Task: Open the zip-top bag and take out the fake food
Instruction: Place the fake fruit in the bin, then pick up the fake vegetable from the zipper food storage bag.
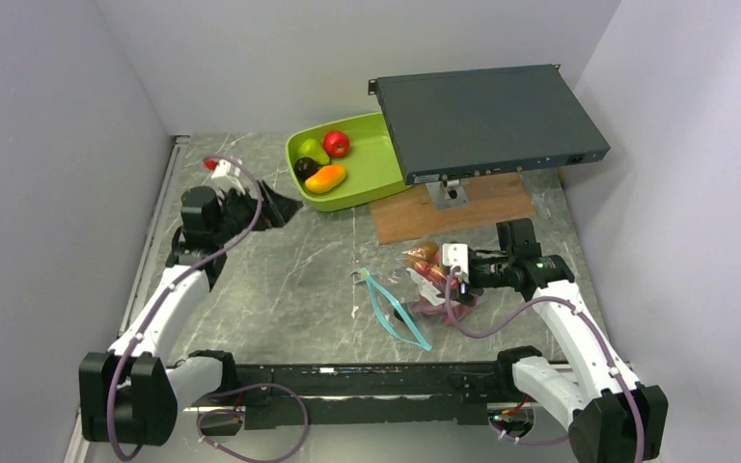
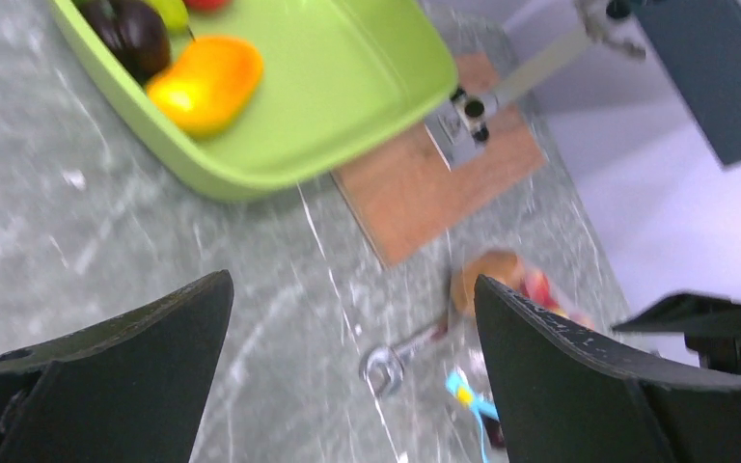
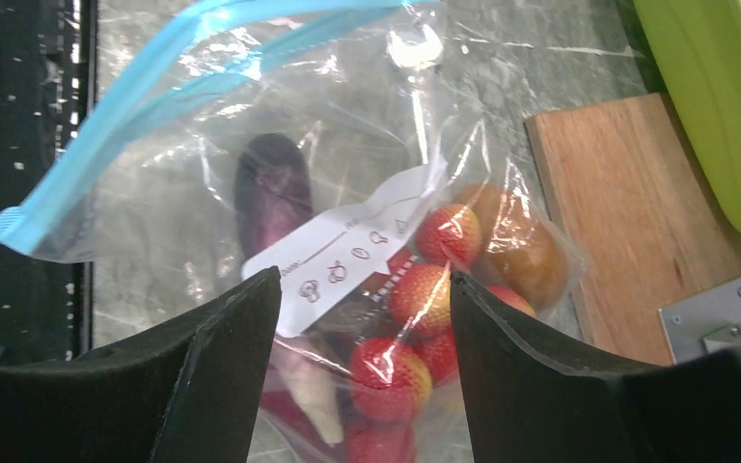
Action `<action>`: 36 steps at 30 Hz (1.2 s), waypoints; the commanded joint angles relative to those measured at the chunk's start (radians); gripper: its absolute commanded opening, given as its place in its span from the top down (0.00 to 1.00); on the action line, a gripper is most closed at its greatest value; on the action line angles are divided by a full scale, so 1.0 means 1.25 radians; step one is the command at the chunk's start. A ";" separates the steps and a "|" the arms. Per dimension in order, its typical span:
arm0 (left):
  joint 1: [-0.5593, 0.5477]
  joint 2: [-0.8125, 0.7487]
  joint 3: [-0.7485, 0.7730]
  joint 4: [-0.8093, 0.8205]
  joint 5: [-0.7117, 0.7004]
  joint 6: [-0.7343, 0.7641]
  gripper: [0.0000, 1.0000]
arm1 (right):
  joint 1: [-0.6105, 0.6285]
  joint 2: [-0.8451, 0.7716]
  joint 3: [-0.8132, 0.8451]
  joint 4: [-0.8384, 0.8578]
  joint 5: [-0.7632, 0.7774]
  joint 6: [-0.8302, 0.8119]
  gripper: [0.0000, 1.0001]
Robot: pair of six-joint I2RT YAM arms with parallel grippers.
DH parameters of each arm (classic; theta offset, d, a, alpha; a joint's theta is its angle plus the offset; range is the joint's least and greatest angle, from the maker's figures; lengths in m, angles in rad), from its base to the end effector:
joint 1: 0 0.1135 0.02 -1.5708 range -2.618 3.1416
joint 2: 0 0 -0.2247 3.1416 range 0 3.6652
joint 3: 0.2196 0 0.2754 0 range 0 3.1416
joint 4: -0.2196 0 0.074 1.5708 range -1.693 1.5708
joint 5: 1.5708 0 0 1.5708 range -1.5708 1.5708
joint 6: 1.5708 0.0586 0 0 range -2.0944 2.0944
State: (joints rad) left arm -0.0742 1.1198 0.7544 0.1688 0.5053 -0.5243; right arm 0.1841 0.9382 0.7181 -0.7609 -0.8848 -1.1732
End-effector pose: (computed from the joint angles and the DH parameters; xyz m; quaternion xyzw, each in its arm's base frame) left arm 0.3144 -0.0518 0.2513 -0.0125 0.7651 -0.3657 0.5299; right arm 0.2123 0.0856 0.2022 -0.6397 0.5950 0.2359 0.4256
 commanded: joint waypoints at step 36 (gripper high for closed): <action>-0.862 0.003 -0.292 0.245 -0.297 0.605 0.08 | 0.095 -0.009 0.004 -0.153 0.030 -0.160 0.21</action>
State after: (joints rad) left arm -1.0870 1.0458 0.3084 0.4221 0.2382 0.1173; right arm 0.2687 0.9360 0.7074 -0.9710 -0.8635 -1.3792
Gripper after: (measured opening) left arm 0.923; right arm 0.793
